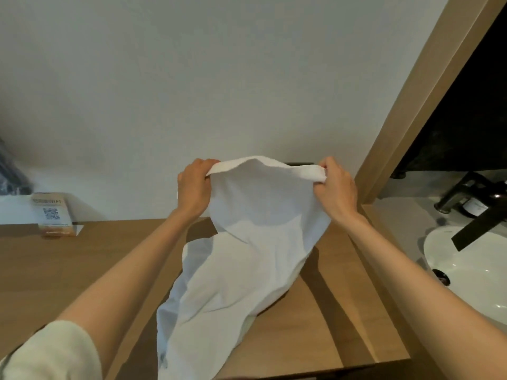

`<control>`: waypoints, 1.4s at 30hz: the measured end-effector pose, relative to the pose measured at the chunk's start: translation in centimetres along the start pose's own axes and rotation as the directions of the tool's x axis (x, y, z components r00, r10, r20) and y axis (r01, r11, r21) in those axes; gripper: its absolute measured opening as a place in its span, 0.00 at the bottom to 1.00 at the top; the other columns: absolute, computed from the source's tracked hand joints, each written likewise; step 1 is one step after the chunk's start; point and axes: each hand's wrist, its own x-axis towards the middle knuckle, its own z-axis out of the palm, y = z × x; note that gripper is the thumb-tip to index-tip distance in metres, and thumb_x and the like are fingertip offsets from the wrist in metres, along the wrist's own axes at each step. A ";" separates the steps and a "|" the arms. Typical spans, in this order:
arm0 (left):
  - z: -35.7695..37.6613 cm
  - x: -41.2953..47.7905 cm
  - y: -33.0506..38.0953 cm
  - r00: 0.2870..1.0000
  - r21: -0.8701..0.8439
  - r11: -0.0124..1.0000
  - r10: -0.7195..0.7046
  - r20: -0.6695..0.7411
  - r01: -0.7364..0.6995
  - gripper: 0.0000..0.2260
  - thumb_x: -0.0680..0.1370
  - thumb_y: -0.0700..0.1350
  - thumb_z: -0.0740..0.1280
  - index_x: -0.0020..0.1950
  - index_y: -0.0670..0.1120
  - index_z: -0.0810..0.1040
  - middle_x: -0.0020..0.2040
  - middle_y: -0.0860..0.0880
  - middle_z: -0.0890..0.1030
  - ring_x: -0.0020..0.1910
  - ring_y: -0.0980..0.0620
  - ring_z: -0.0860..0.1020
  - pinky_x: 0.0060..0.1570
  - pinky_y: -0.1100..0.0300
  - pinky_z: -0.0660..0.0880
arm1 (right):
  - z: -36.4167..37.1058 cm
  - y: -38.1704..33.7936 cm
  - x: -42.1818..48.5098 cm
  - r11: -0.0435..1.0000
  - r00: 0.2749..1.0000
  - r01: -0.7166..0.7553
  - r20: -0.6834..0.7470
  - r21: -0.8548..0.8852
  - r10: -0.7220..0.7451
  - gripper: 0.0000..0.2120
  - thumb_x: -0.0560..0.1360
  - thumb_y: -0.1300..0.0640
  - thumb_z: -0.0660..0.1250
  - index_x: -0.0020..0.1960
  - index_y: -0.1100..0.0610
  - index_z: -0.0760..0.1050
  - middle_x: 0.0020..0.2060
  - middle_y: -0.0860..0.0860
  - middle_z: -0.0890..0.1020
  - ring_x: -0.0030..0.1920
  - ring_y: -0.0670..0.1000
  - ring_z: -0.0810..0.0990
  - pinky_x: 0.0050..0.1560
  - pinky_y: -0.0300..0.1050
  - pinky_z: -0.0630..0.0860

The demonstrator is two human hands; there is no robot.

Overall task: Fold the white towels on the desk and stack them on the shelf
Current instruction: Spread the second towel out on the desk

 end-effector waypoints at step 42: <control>0.1 -17.2 -2.4 0.578 -0.369 0.483 -0.414 0.703 0.794 0.10 0.76 0.33 0.60 0.51 0.43 0.79 0.50 0.46 0.79 0.47 0.54 0.80 0.47 0.63 0.80 | 10.7 -0.9 -15.3 0.819 0.844 -0.214 0.523 0.532 -0.119 0.02 0.72 0.57 0.73 0.43 0.55 0.80 0.39 0.46 0.84 0.42 0.43 0.82 0.47 0.38 0.78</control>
